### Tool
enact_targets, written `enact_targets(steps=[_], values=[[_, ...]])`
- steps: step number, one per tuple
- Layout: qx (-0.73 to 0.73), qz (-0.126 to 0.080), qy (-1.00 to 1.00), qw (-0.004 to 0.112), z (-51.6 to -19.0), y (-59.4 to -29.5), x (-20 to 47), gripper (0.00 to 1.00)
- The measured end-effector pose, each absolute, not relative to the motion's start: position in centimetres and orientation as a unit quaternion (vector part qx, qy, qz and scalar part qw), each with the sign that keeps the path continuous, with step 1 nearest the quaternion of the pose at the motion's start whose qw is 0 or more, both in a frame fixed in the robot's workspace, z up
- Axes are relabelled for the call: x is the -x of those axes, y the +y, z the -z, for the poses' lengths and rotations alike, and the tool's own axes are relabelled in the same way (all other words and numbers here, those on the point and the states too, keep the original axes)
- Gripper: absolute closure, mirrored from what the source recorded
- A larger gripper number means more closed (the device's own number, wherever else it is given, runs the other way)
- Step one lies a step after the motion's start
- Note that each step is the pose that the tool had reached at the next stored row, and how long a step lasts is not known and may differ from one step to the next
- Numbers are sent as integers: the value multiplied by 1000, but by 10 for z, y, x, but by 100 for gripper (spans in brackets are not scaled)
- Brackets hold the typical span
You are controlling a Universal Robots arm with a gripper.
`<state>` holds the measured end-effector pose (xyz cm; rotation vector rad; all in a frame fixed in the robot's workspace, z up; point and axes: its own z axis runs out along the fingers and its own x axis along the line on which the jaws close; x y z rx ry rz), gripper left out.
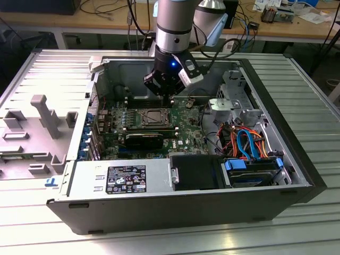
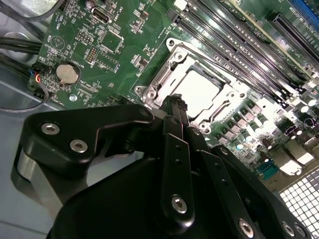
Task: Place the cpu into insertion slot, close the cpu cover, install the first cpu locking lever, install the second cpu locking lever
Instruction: 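Install the first cpu locking lever, then install the second cpu locking lever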
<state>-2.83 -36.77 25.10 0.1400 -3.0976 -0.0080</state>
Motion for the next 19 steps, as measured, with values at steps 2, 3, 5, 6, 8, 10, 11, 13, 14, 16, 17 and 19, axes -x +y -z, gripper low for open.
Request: enact_targets(steps=[2,3,5,6,8,10,11,13,14,16,17,19], values=[[-45,3,-999,20,-251,-368,28,89],[-45,3,-999,20,-251,-368,28,89],[-45,3,-999,20,-251,-368,28,89],[-45,3,-999,20,-251,-368,28,89],[-45,3,-999,20,-251,-368,28,89],[-45,3,-999,20,-251,-368,28,89],[-45,4,-999,20,-251,-368,28,89],[-45,4,-999,20,-251,-368,28,89],[-45,4,-999,20,-251,-369,28,89],[-45,4,-999,20,-251,-373,28,89],[-45,4,-999,20,-251,-376,28,89],[-45,4,-999,20,-250,-383,28,89]])
